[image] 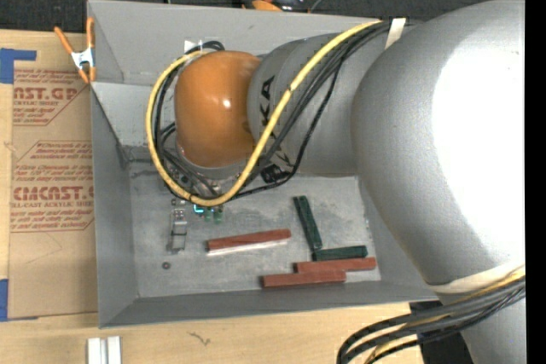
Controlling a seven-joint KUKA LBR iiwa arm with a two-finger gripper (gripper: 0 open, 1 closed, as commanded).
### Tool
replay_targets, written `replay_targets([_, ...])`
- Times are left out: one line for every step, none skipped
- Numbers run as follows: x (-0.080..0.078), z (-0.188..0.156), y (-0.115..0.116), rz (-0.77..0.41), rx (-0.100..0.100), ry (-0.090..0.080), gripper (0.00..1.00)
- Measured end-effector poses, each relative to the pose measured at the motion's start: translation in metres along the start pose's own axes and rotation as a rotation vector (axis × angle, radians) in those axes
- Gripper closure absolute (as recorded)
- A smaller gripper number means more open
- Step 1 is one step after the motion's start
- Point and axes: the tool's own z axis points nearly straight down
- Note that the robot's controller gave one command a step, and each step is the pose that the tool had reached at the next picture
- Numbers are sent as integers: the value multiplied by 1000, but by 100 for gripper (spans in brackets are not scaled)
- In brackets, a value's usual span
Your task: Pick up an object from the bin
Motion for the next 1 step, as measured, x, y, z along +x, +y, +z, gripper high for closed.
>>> replay_targets([31,61,-97,-77,5,0,0])
